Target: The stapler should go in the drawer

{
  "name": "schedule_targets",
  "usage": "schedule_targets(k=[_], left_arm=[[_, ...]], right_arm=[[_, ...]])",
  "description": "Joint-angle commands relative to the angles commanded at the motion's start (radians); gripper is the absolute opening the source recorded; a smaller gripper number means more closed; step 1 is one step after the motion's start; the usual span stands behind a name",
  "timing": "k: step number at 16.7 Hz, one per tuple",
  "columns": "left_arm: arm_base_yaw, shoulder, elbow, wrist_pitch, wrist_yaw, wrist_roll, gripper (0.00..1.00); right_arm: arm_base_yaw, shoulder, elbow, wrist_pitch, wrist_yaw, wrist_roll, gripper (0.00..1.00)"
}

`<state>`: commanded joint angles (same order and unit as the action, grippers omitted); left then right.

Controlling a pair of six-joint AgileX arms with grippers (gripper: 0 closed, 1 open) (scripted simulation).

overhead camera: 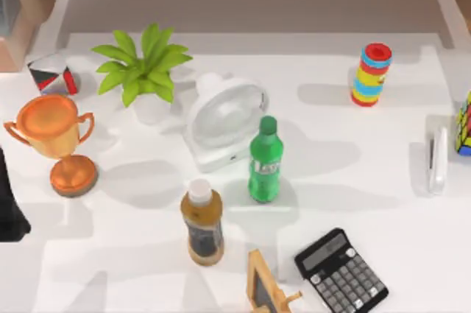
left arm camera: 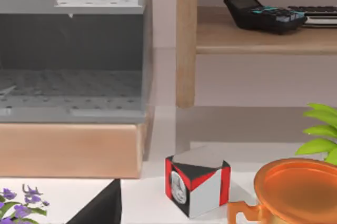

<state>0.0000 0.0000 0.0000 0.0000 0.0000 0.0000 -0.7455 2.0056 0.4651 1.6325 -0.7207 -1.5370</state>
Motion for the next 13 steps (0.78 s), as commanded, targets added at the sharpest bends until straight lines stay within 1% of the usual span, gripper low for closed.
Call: schedule_targets(k=[3,9,13], left_arm=[[0.0,0.0,0.0,0.0,0.0,0.0,1.0],[0.0,0.0,0.0,0.0,0.0,0.0,1.0],[0.0,0.0,0.0,0.0,0.0,0.0,1.0]], right_arm=[[-0.011,0.035,-0.039,-0.006,-0.003,-0.014,1.0],[-0.013,0.031,-0.032,-0.017,0.0,-0.009,1.0],[-0.09,-0.038,0.055,-0.14,0.029,0.066,1.0]])
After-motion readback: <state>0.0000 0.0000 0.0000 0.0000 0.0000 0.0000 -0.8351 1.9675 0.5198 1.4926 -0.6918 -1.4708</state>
